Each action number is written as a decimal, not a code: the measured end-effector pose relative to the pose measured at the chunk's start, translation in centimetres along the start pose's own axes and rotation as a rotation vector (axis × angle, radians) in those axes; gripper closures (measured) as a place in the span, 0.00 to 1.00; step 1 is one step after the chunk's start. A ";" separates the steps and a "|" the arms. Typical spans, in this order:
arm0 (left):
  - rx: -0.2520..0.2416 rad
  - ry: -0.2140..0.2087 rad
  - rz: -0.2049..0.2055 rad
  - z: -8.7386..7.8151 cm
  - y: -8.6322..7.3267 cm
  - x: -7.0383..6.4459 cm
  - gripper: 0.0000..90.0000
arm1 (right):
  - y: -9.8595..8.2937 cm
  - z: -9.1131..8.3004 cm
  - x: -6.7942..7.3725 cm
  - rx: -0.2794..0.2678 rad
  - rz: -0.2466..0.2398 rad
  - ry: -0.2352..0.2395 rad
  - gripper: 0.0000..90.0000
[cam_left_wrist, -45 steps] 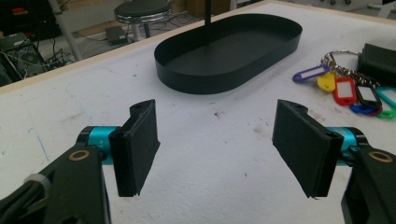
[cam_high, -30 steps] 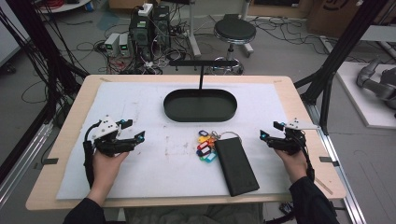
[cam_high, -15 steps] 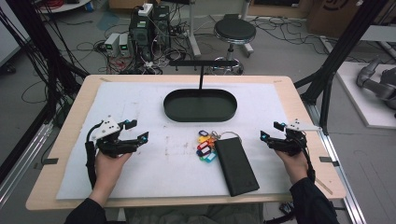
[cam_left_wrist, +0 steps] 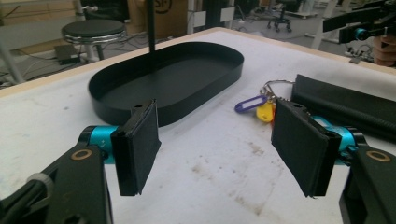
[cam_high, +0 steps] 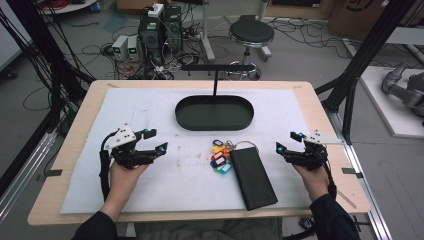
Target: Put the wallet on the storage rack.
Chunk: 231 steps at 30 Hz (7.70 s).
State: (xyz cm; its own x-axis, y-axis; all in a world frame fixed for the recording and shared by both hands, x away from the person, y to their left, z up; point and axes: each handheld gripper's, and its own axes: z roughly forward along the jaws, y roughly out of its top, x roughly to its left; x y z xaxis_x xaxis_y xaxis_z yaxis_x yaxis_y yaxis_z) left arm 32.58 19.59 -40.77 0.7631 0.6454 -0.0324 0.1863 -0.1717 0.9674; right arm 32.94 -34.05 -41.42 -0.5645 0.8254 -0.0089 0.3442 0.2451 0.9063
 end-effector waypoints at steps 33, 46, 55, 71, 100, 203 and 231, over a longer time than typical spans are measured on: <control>0.045 -0.158 0.046 7.5 1.2 -3.4 0.52 | -0.4 -3.9 5.2 -0.050 -0.017 0.055 0.28; 0.036 -0.144 0.044 6.9 1.2 -3.2 0.50 | -3.0 -5.4 11.9 0.050 -0.058 0.128 0.29; 0.033 -0.138 0.043 6.7 1.1 -3.1 0.50 | -4.5 -4.3 15.4 0.135 -0.226 0.164 0.30; 0.039 -0.122 0.030 6.2 0.8 -2.8 0.50 | -5.1 -2.9 17.0 0.243 -0.404 0.139 0.56; 0.029 -0.128 0.030 6.3 0.8 -2.9 0.49 | -5.6 -3.6 18.2 0.268 -0.588 0.092 0.54; -0.030 -0.186 0.020 4.6 2.8 -1.4 0.33 | 4.0 -0.8 5.7 -0.069 -0.064 0.383 0.84; -0.016 -0.452 0.052 5.8 3.9 -0.4 0.29 | 5.3 1.7 6.9 -0.062 -0.175 0.692 0.84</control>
State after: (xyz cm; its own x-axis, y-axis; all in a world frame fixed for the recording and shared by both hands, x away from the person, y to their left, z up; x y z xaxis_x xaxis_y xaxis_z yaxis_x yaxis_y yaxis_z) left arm 36.60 14.40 -38.46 0.9655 0.2457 -0.0867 0.1336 -0.1811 0.9744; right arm 32.16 -26.23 -37.44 -0.9611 0.2593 0.0951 0.1733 0.2982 0.9386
